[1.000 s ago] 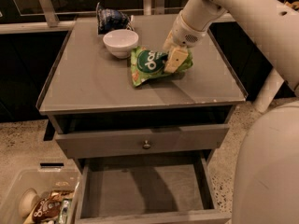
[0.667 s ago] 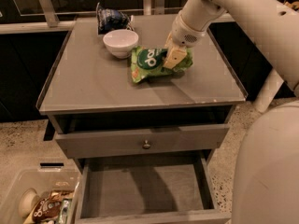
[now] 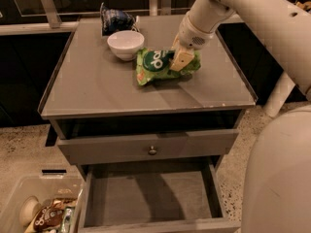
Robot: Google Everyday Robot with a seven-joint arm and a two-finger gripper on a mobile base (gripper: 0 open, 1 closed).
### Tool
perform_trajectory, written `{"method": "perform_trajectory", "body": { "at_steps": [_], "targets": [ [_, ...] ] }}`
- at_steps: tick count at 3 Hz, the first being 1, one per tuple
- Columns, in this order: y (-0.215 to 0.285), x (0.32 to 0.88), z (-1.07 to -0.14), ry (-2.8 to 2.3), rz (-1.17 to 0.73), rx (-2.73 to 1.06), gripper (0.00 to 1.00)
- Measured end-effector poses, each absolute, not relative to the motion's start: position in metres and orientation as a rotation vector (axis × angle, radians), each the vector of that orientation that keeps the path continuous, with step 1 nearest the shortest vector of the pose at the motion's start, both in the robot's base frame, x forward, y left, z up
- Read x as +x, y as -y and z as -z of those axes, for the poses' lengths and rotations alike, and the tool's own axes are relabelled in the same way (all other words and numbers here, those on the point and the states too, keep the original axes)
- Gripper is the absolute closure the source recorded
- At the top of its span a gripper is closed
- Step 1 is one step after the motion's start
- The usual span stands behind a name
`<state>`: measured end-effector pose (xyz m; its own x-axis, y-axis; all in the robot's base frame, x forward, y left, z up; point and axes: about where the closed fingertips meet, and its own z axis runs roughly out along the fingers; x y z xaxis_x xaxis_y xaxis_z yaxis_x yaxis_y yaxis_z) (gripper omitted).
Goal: Place green rice chip bag into middle drawer
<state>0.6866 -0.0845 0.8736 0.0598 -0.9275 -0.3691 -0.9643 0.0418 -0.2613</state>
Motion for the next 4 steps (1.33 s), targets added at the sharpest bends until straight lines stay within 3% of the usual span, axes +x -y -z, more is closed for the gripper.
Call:
{"method": "perform_trajectory", "body": {
  "at_steps": [1,4],
  "targets": [
    [0.092,0.670,-0.872,-1.866,-0.102,-1.909,1.00],
    [0.139,0.549,-0.840,-1.878,-0.049,-1.893,1.00]
  ]
}}
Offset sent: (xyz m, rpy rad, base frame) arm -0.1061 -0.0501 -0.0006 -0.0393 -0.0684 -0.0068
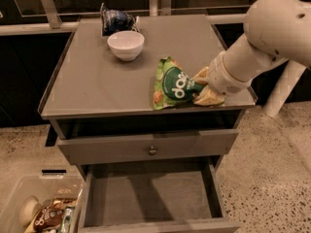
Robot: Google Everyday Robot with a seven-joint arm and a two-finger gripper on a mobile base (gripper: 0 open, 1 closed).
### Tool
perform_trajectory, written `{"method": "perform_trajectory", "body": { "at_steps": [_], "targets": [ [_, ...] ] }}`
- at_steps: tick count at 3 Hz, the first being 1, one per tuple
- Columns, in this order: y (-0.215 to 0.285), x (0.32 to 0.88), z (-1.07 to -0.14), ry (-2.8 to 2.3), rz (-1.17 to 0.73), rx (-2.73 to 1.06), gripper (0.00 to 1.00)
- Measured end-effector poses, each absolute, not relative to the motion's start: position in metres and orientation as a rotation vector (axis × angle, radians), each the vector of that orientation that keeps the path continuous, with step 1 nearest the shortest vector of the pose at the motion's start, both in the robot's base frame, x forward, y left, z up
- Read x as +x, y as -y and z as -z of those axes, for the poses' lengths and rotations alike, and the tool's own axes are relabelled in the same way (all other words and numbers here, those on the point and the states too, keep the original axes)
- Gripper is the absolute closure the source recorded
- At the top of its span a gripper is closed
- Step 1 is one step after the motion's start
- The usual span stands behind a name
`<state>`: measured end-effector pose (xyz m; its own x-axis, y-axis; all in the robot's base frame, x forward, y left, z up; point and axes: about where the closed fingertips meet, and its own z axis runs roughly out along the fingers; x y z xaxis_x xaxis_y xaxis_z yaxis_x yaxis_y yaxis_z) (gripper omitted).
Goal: Place green rice chip bag into middle drawer
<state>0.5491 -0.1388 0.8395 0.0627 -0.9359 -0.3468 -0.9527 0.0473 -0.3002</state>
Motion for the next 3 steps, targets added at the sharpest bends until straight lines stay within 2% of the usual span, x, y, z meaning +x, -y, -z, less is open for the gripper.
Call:
{"method": "perform_trajectory", "body": {
  "at_steps": [2,3],
  "targets": [
    [0.142,0.536,-0.835,-1.877,-0.060,-1.890,1.00],
    [0.139,0.507,-0.842,-1.852,-0.009,-1.888,1.00]
  ]
}}
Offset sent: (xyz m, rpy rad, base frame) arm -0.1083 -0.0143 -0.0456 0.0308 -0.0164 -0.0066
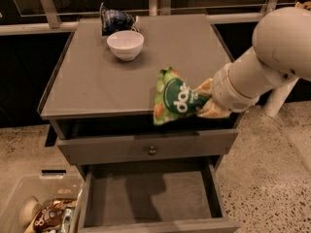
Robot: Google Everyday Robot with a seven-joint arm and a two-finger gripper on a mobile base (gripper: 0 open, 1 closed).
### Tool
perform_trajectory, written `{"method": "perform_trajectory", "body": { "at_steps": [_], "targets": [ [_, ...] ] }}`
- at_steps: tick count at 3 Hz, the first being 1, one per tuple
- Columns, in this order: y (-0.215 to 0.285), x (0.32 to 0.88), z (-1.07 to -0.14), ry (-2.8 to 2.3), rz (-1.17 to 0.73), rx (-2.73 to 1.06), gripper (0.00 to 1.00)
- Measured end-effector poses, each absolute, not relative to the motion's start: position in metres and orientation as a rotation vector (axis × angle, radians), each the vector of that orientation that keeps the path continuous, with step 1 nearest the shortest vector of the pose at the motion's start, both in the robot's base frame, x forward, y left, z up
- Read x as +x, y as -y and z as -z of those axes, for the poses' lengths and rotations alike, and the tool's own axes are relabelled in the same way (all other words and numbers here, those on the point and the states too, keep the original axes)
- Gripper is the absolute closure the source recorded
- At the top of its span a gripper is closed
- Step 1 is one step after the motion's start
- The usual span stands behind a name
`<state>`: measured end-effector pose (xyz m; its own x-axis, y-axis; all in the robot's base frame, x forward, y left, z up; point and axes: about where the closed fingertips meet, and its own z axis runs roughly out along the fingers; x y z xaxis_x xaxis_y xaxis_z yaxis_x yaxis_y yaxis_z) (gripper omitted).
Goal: Place green rice chip bag into middle drawer
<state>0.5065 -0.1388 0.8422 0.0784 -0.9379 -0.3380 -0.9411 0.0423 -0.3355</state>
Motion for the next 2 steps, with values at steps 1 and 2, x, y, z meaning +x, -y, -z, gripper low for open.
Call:
{"method": "perform_trajectory", "body": {
  "at_steps": [1,2],
  "targets": [
    [0.132,0.460,-0.875,-1.796,0.101,-1.885,1.00],
    [0.128,0.432,-0.894,-1.773,0.174,-1.884,1.00]
  ]
}}
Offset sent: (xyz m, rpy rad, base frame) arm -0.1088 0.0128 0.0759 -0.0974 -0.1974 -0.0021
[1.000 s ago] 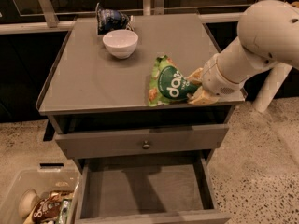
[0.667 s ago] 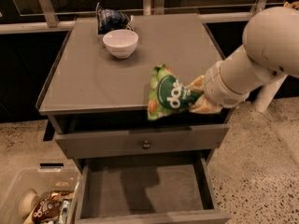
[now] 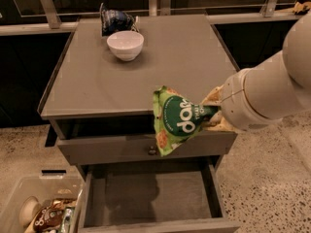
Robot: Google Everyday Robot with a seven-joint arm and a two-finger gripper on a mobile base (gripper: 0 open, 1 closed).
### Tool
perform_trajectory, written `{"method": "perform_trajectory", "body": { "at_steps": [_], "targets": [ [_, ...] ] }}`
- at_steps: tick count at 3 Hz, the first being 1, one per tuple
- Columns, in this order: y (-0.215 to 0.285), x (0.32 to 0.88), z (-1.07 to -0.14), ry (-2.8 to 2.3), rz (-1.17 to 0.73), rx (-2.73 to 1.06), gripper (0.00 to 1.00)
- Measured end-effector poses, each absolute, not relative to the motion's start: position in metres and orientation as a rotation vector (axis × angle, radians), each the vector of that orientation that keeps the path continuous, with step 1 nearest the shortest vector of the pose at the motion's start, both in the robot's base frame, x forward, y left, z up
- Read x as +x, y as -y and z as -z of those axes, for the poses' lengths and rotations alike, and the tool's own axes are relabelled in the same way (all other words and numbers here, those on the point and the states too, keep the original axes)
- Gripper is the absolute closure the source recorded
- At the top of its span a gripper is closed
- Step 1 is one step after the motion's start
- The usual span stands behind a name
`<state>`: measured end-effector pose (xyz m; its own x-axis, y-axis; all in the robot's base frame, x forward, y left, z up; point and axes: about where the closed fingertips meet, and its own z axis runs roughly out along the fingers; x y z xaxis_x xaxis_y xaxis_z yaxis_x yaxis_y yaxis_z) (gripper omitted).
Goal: Place green rice chip bag into middle drawer
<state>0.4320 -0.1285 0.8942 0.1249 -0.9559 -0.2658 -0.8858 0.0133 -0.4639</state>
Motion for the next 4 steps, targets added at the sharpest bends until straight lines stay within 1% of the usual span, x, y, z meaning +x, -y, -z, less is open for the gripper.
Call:
{"method": "perform_trajectory", "body": {
  "at_steps": [1,3,4],
  "targets": [
    [0.134,0.426,-0.860,-1.787,0.133,-1.885,1.00],
    [0.175,0.448,-0.741,-1.887,-0.033,-1.759,1.00],
    [0.192,0.465,-0.690,-1.961,-0.083,-1.701,1.00]
  ]
}}
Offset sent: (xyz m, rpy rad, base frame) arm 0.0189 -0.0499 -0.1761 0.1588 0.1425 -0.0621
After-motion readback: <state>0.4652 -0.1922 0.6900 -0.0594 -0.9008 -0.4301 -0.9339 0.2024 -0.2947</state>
